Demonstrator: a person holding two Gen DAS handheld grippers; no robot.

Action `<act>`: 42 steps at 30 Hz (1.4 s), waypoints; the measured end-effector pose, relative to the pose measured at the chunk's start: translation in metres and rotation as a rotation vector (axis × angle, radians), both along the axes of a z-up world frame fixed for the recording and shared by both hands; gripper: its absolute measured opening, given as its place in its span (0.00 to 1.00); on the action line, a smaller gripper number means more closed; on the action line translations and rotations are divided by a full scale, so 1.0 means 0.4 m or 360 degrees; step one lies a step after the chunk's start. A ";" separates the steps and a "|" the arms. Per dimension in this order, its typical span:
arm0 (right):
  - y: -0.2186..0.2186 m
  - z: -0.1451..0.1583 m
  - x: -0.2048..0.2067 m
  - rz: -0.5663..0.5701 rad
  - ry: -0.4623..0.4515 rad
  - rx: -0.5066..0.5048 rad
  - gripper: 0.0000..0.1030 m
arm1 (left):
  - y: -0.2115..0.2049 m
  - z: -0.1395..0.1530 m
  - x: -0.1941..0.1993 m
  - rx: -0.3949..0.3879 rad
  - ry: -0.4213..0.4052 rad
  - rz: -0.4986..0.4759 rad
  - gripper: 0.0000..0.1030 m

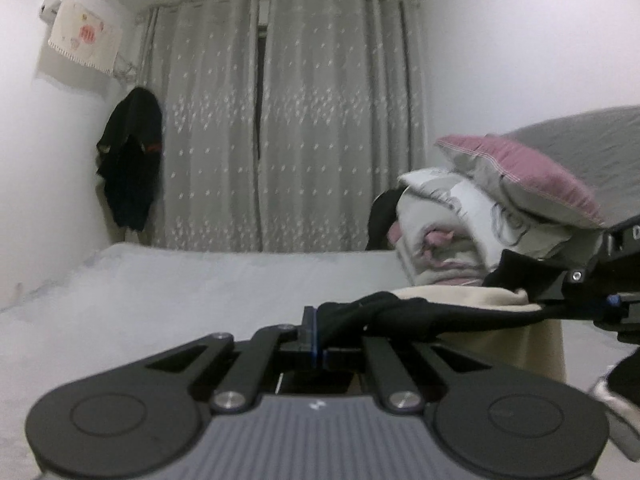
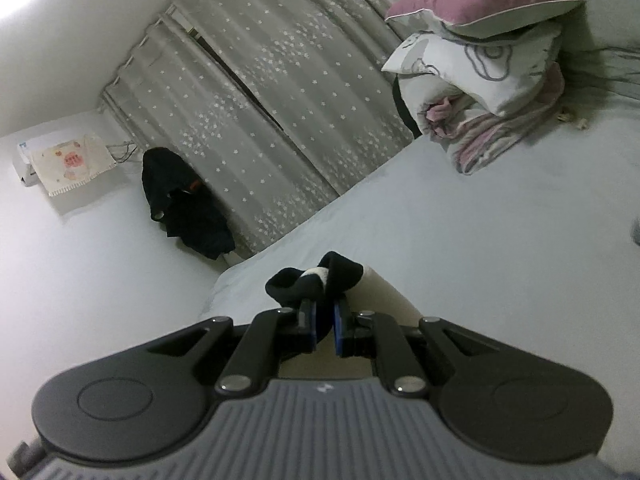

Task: Fold clothes

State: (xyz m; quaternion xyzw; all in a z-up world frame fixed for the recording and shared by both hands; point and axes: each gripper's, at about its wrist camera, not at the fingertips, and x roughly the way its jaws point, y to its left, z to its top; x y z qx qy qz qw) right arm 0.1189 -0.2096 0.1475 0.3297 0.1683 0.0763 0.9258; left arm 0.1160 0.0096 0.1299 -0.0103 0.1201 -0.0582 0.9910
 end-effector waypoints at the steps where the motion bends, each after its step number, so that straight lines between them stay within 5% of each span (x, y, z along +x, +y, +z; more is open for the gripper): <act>1: 0.000 -0.019 0.024 0.0009 -0.0004 -0.0011 0.11 | -0.002 -0.012 0.027 0.0008 0.0016 0.0010 0.02; 13: -0.001 -0.268 0.212 0.0101 0.0100 -0.0145 0.11 | -0.035 -0.230 0.265 0.0111 0.0224 0.0078 0.03; 21: -0.010 -0.357 0.245 0.0128 0.0198 -0.0103 0.17 | -0.042 -0.315 0.330 0.0104 0.0347 0.0104 0.14; 24: -0.017 -0.365 0.244 0.0128 0.0231 -0.0096 0.23 | -0.045 -0.327 0.334 0.0106 0.0374 0.0124 0.29; 28: -0.036 -0.360 0.221 0.0087 0.0223 -0.0074 0.54 | -0.046 -0.327 0.324 0.0104 0.0417 0.0126 0.39; 42: -0.079 -0.304 0.091 0.0057 0.0295 -0.0119 0.54 | -0.039 -0.301 0.188 0.0160 0.0637 0.0040 0.54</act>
